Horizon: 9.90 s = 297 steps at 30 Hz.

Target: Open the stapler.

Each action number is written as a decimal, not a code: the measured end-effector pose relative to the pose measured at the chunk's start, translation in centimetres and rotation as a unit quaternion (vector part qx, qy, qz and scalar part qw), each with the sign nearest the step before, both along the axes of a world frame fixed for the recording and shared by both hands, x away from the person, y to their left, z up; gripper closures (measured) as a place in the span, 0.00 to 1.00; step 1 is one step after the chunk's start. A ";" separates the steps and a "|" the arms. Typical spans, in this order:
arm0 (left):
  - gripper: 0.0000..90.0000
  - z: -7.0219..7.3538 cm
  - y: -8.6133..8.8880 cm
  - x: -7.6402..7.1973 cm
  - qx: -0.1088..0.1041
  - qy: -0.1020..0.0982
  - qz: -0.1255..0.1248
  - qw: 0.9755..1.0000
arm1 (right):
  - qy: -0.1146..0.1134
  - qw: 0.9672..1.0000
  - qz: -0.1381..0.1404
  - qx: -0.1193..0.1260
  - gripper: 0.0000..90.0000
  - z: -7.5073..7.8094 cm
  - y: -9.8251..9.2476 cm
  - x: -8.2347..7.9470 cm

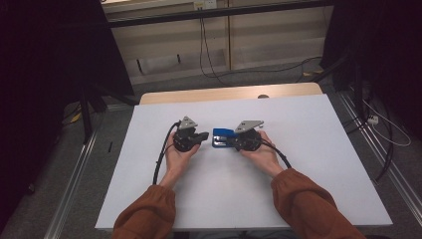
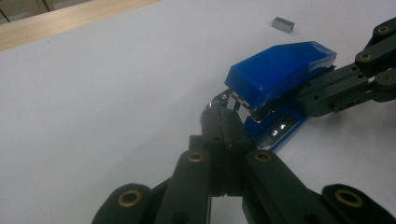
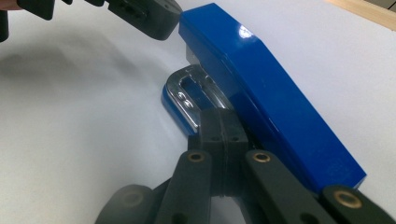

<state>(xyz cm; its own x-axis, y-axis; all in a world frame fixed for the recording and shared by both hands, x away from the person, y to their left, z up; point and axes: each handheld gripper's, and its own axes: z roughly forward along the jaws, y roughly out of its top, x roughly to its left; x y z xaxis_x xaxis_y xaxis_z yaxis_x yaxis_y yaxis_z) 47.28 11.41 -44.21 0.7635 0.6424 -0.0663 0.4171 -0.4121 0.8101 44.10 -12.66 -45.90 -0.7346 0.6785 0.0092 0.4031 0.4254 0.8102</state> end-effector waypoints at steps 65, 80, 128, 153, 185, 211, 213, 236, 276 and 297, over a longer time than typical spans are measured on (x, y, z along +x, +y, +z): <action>1.00 0.6 -1.6 0.1 0.001 -0.017 -0.016 1.000 | 0.007 1.000 -0.002 0.003 1.00 -0.2 0.1 0.2; 1.00 0.8 -1.6 0.3 -0.024 -0.012 -0.009 1.000 | 0.001 1.000 -0.002 -0.004 1.00 -0.1 0.2 0.2; 1.00 2.4 -2.6 0.2 -0.040 -0.038 -0.014 0.998 | -0.058 0.997 -0.032 0.045 1.00 1.1 0.9 -0.6; 1.00 1.1 -2.2 0.8 -0.029 -0.005 -0.023 0.999 | -0.077 0.995 -0.051 0.037 1.00 0.6 2.4 -0.4; 1.00 -0.3 -2.2 1.1 -0.022 0.011 -0.028 0.999 | -0.073 0.994 -0.065 0.042 1.00 0.4 2.8 -0.3; 1.00 -0.3 -2.2 1.1 -0.021 0.006 -0.030 0.999 | -0.095 0.991 -0.086 0.045 1.00 1.1 2.4 -0.6; 1.00 -0.3 -2.2 1.1 -0.021 0.006 -0.030 0.999 | -0.096 0.990 -0.088 0.045 1.00 1.2 2.3 -0.6; 1.00 -0.3 -2.2 1.1 -0.022 0.009 -0.031 0.999 | -0.114 0.988 -0.096 0.048 1.00 1.7 3.5 -0.1; 1.00 -0.3 -2.3 1.0 -0.017 0.001 -0.028 0.999 | -0.131 0.983 -0.118 0.043 1.00 3.2 0.7 -0.7; 1.00 -0.2 -2.2 1.0 -0.013 -0.003 -0.028 1.000 | -0.124 0.981 -0.138 0.052 1.00 4.0 -1.2 -0.9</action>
